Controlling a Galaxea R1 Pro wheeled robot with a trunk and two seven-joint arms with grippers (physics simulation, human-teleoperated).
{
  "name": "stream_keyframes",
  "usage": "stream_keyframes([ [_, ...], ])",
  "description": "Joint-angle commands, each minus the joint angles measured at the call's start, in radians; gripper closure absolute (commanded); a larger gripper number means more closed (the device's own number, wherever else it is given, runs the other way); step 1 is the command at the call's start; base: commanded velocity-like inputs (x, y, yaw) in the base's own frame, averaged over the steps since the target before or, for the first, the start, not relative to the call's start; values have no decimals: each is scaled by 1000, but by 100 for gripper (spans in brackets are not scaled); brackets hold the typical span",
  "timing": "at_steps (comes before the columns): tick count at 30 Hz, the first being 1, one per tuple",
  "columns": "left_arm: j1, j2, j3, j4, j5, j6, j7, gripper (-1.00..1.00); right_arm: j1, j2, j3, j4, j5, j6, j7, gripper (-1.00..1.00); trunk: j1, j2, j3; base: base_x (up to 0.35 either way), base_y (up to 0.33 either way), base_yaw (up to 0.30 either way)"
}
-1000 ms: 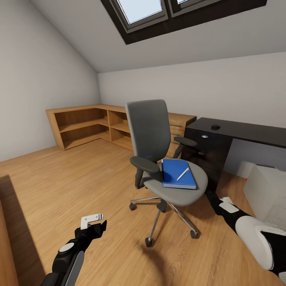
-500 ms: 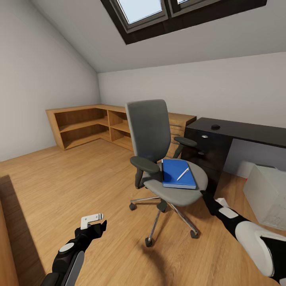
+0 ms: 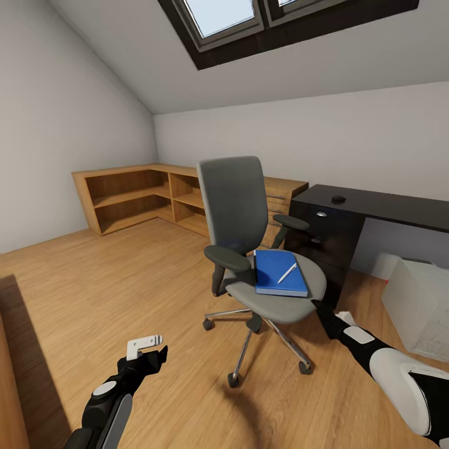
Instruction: In the bedroom, organize the workspace by keeping the computer under the desk, ensuring the monitor is on the desk, placing the keyboard on the desk next to the monitor, placing the mouse on the desk next to the keyboard, moving the folder from the swivel chair onto the desk next to the mouse, stacking the notebook on top of the folder with the pen on top of the notebook, and positioning the swivel chair next to the desk.
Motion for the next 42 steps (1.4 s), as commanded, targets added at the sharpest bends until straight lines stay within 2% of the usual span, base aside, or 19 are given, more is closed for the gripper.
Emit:
stream_keyframes([
  [1,0,0,-1,-1,11,4,9,-100,-1,0,-8,0,1,9,3,-100,0,0,-1,0,0,0],
  [5,0,0,-1,-1,11,3,9,-100,0,0,-8,0,1,33,3,-100,0,0,-1,0,0,0],
  [7,0,0,-1,-1,11,4,9,-100,0,2,-7,1,1,97,4,-100,0,0,-1,0,0,0],
  [11,0,0,-1,-1,11,4,9,-100,0,3,-7,1,1,143,4,-100,0,0,-1,0,0,0],
  [22,0,0,-1,-1,11,3,9,-100,0,8,-5,-1,2,156,5,-100,0,0,-1,28,0,0],
  [42,0,0,-1,-1,11,2,8,-100,0,9,-2,-7,2,157,3,-100,0,0,-1,305,0,0],
])
